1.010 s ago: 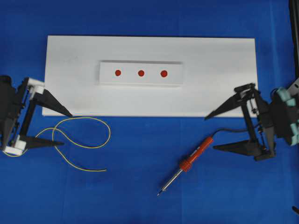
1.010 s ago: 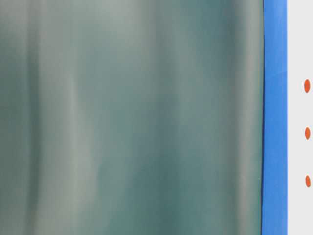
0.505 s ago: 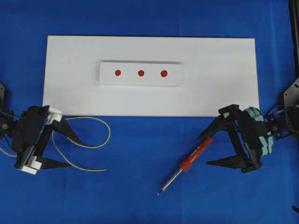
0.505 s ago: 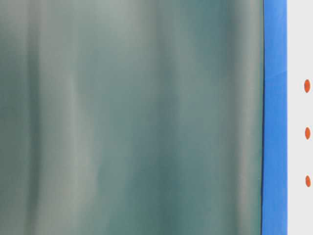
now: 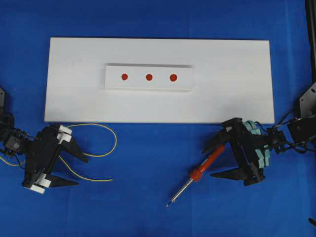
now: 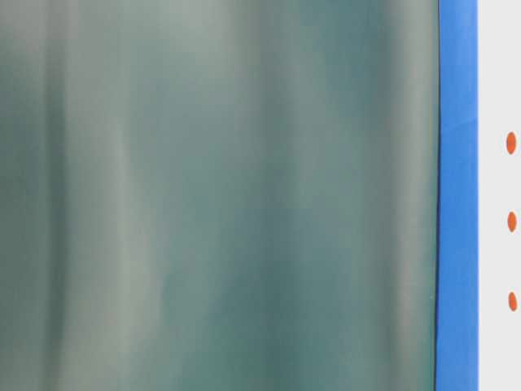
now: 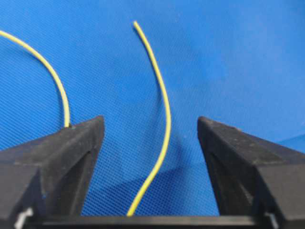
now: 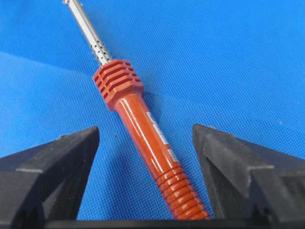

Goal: Touch the tip of the soldering iron to the tip of the solder at the mark.
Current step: 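Lower left gripper onto yellow solder wire and right gripper onto red soldering iron, then close both grippers, grasping the solder wire and the iron handle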

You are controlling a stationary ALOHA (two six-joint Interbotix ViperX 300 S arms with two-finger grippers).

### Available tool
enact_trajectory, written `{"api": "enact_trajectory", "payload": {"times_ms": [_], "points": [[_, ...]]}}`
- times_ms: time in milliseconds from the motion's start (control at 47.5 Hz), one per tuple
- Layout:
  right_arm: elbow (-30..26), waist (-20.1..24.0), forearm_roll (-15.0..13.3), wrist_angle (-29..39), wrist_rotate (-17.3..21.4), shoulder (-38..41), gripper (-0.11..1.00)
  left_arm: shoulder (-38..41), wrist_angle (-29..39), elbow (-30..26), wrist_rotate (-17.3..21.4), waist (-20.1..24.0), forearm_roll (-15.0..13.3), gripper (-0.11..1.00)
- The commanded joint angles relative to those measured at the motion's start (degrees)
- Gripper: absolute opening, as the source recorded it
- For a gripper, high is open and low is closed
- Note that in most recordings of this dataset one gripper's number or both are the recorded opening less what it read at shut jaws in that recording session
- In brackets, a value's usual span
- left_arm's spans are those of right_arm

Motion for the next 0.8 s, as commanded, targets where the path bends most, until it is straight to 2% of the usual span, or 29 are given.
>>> {"api": "enact_trajectory", "payload": {"times_ms": [0, 105, 189, 337, 379, 610, 715, 778], "points": [[-0.7, 0.2, -0.1, -0.7, -0.1, -0.3, 0.68, 0.4, -0.5, -0.9, 0.7, -0.2, 0.0, 0.68], [-1.2, 0.2, -1.1, -0.4, -0.4, 0.3, 0.61, 1.2, -0.4, -1.1, 1.5, -0.2, 0.1, 0.54], [-1.8, 0.0, -2.2, -0.3, -0.9, 1.0, 0.54, 1.4, -0.3, -1.2, 2.5, -0.3, 0.1, 0.36], [-3.0, -0.8, -3.9, -0.2, -1.1, 3.3, 0.37, 1.4, 0.7, -1.8, 3.4, -0.2, 0.1, 0.09], [-3.3, -1.1, -4.2, -0.2, -1.1, 4.0, 0.32, 1.5, 1.4, -2.1, 3.5, -0.3, 0.1, 0.04], [-3.1, -2.0, -5.1, -0.3, -0.9, 4.4, 0.09, 0.6, 4.0, -3.3, 2.6, -0.2, 0.0, 0.03], [-2.9, -1.8, -5.1, 0.3, -0.4, 2.7, 0.08, -2.5, 7.7, -4.1, 1.7, -0.2, 0.0, 0.03], [-2.6, -1.5, -5.1, 1.8, -0.2, 0.4, 0.08, -6.1, 12.4, -5.0, 0.7, -0.2, 0.0, 0.03]]}}
